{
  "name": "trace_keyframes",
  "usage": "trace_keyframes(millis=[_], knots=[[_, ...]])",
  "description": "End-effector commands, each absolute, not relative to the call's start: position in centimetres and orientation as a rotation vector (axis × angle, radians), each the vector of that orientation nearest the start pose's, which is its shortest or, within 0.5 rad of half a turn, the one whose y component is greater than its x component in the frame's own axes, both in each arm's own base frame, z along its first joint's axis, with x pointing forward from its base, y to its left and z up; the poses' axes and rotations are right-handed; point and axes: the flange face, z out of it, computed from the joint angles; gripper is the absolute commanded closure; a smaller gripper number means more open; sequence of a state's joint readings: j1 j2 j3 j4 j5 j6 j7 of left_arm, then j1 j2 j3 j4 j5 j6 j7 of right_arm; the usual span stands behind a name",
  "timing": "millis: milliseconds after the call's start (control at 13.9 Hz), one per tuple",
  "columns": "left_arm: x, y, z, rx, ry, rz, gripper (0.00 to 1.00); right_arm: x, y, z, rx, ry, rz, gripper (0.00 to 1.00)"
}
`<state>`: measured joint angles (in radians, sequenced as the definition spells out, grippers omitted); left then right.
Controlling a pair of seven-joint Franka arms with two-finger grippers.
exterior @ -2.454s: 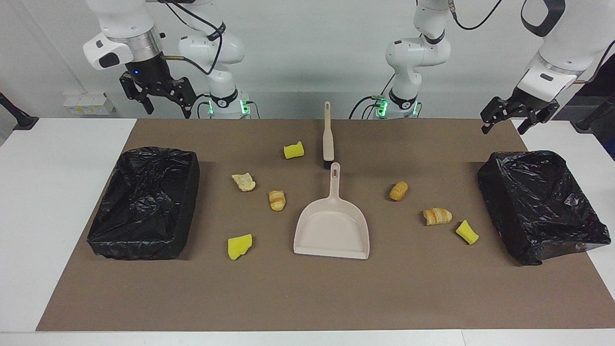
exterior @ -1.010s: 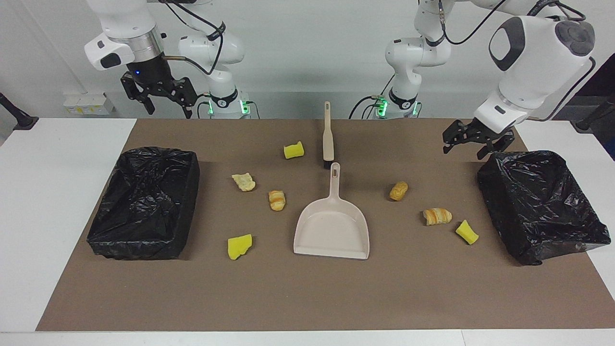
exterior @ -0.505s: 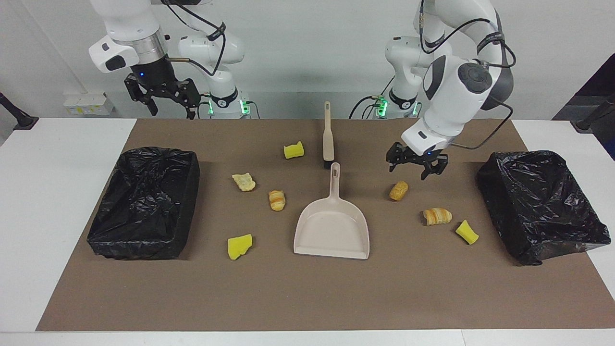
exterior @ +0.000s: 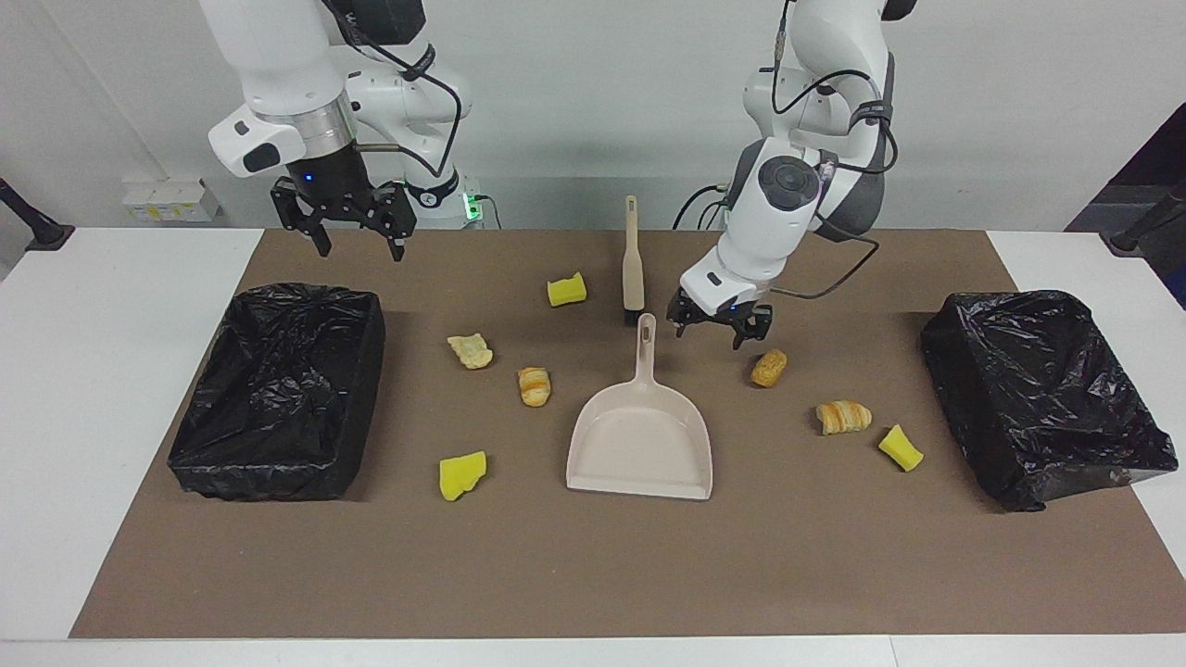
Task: Sweep and dump trash in bin
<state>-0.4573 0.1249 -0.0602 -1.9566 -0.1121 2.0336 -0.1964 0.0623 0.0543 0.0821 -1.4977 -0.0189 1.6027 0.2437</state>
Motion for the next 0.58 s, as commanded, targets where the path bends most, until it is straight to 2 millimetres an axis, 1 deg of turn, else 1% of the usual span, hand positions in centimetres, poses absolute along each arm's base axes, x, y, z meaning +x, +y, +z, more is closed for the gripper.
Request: trace_keyframes(millis=[0, 72, 144, 216, 289, 361, 433, 505], knots=[[42.0, -28.3, 39.9, -3.182, 0.401, 0.149, 0.0, 57.3, 9.7, 62.3, -3.146, 0.146, -0.103, 0.0], [40.0, -28.7, 39.3, -3.168, 0.412, 0.172, 0.0, 57.8, 11.1, 61.4, -3.144, 0.15, -0.103, 0.0], [38.2, -28.7, 38.8, -3.159, 0.42, 0.188, 0.0, 58.2, 12.5, 60.9, -3.135, 0.192, -0.127, 0.0], [36.0, -29.3, 38.7, -3.149, 0.452, 0.191, 0.0, 58.9, 13.4, 59.9, -3.128, 0.218, -0.133, 0.0], [33.7, -30.3, 38.5, -3.144, 0.466, 0.204, 0.0, 59.7, 14.5, 58.2, -3.134, 0.201, -0.103, 0.0], [32.0, -31.2, 38.4, -3.147, 0.454, 0.193, 0.0, 60.1, 16.5, 58.0, -3.137, 0.162, -0.114, 0.0], [30.2, -32.4, 38.1, -3.149, 0.434, 0.181, 0.0, 60.5, 19.3, 57.0, -3.146, 0.177, -0.113, 0.0], [28.6, -33.5, 37.6, -3.15, 0.414, 0.173, 0.0, 60.9, 21.7, 56.2, -3.14, 0.237, -0.134, 0.0]])
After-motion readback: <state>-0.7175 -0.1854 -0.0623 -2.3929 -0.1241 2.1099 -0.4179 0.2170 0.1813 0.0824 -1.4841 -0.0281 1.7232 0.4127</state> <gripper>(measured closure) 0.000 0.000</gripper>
